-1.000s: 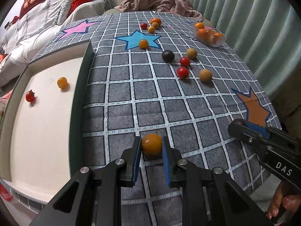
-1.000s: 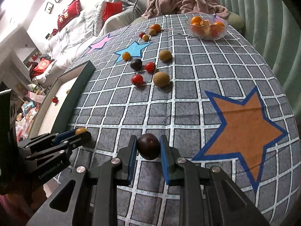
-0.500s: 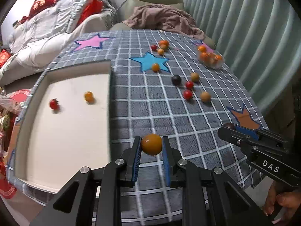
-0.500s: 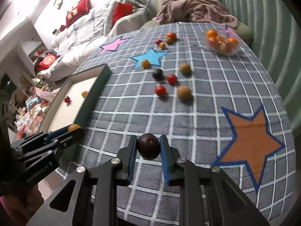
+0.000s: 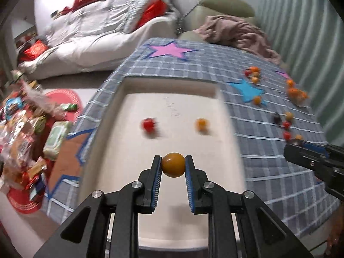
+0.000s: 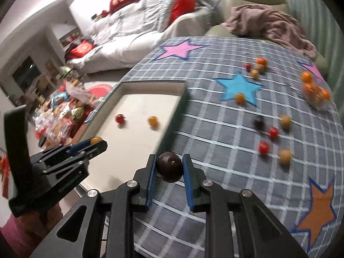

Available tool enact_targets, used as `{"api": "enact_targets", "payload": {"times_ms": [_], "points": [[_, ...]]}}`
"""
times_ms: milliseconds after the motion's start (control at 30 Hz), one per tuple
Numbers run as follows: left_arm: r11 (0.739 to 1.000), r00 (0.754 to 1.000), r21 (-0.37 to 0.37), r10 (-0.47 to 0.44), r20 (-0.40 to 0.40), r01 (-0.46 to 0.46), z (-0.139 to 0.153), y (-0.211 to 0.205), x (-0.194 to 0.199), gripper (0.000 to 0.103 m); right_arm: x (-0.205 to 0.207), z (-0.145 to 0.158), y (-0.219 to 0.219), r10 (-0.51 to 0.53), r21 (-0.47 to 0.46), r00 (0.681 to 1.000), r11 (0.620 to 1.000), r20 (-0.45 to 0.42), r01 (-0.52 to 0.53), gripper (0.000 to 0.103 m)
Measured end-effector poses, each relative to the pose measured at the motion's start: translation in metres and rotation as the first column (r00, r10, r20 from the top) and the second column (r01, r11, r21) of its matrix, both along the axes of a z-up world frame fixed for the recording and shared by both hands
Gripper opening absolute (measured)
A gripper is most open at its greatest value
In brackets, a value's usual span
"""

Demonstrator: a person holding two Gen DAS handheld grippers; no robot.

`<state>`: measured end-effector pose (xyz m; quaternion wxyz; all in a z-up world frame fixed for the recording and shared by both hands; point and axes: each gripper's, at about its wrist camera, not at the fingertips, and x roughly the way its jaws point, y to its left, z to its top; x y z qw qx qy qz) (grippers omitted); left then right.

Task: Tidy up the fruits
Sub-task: 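Carry both tomatoes into the white tray and open both tools, then move both open tools back over the remaining fruits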

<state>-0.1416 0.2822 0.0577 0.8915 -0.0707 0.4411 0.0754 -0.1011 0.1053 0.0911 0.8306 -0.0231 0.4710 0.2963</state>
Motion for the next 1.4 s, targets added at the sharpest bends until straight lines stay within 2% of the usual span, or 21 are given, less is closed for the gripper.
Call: {"api": "enact_targets", "payload": {"times_ms": [167, 467, 800, 833, 867, 900, 933, 1000, 1100, 1267, 1400], "points": [[0.999, 0.998, 0.018, 0.051, -0.039, -0.050, -0.016, 0.029, 0.007, 0.023, 0.011, -0.013, 0.046, 0.071, -0.031, 0.997, 0.997, -0.030, -0.072, 0.026], [0.996, 0.993, 0.042, 0.079, -0.093, -0.075, -0.036, 0.044, 0.017, 0.023, 0.031, -0.037, 0.103, 0.139, -0.099, 0.988, 0.984, -0.067, -0.145, 0.026], [0.994, 0.991, 0.093, 0.068, -0.115, -0.057, -0.045, 0.039, 0.022, 0.024, 0.039, -0.064, 0.128, 0.177, -0.167, 0.975, 0.966, -0.130, -0.198, 0.029], [0.993, 0.991, 0.100, 0.067, -0.116, -0.055, -0.045, 0.038, 0.022, 0.026, 0.039, -0.064, 0.128, 0.179, -0.170, 0.975, 0.965, -0.130, -0.199, 0.042], [0.992, 0.991, 0.116, 0.072, -0.112, -0.059, -0.045, 0.038, 0.021, 0.042, 0.039, -0.063, 0.127, 0.177, -0.165, 0.976, 0.966, -0.128, -0.197, 0.065], [0.991, 0.991, 0.117, 0.076, -0.109, -0.063, -0.044, 0.039, 0.021, 0.082, 0.039, -0.062, 0.127, 0.176, -0.158, 0.976, 0.968, -0.126, -0.194, 0.075], [0.990, 0.991, 0.119, 0.087, -0.102, -0.075, -0.045, 0.040, 0.019, 0.089, 0.039, -0.060, 0.126, 0.167, -0.161, 0.979, 0.970, -0.114, -0.184, 0.080], [0.990, 0.994, 0.115, 0.091, -0.064, -0.083, -0.043, 0.040, 0.015, 0.089, 0.040, -0.057, 0.124, 0.172, -0.153, 0.979, 0.970, -0.113, -0.188, 0.080], [0.992, 0.993, 0.103, 0.083, -0.088, -0.073, -0.044, 0.038, 0.015, 0.089, 0.042, -0.050, 0.118, 0.152, -0.137, 0.983, 0.977, -0.102, -0.165, 0.083], [0.993, 0.992, 0.071, 0.095, -0.081, -0.090, -0.034, 0.037, 0.012, 0.089, 0.041, -0.024, 0.098, 0.105, -0.110, 0.994, 0.988, -0.027, -0.108, 0.103], [0.995, 0.994, 0.059, 0.081, -0.067, -0.077, -0.021, 0.028, 0.012, 0.089, 0.042, -0.007, 0.066, 0.062, -0.055, 0.998, 0.997, -0.016, -0.063, 0.103]]}}
